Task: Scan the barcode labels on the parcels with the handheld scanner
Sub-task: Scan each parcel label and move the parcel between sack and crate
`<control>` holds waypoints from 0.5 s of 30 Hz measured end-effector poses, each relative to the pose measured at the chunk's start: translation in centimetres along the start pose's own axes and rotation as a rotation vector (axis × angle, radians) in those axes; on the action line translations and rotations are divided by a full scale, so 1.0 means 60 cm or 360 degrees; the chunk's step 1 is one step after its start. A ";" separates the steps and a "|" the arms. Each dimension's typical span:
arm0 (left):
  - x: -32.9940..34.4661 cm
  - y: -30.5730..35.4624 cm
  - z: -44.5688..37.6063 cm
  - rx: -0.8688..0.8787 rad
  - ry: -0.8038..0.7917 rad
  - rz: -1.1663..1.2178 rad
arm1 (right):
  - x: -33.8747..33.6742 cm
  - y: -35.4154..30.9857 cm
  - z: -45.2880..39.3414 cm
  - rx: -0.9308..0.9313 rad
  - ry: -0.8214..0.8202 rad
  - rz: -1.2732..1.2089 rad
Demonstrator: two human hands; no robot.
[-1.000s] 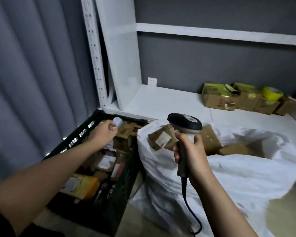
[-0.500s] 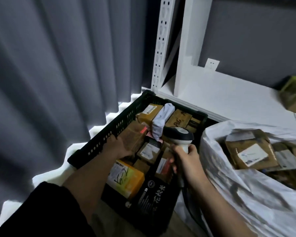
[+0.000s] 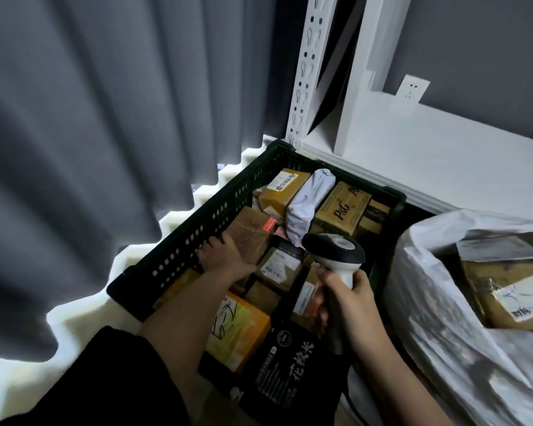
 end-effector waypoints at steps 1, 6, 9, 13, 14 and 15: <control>-0.014 -0.002 0.005 -0.0014 -0.0054 0.0119 | -0.004 -0.007 0.006 -0.0004 -0.0005 -0.0013; -0.072 -0.030 0.040 -0.0229 -0.0488 0.0886 | -0.040 -0.077 0.058 -0.0084 -0.0042 -0.0019; -0.103 -0.038 0.084 -0.0312 -0.0679 0.1249 | -0.076 -0.126 0.098 -0.0195 -0.0051 0.0039; -0.197 -0.007 0.224 -0.0252 -0.0738 0.1612 | -0.130 -0.187 0.147 -0.0294 0.0001 0.0008; -0.199 -0.001 0.251 -0.0250 -0.0811 0.1676 | -0.142 -0.197 0.155 -0.0299 0.0023 -0.0011; -0.203 0.011 0.273 -0.0221 -0.0855 0.1803 | -0.154 -0.205 0.164 -0.0312 0.0049 -0.0023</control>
Point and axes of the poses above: each hand's wrist, its own z-axis away from the middle knuckle, its own x-axis out of the palm, y = z × x, the point moved 10 cm from there along -z, towards the middle knuckle, and after that the axes turned 7 degrees about y, right-handed, at the moved point
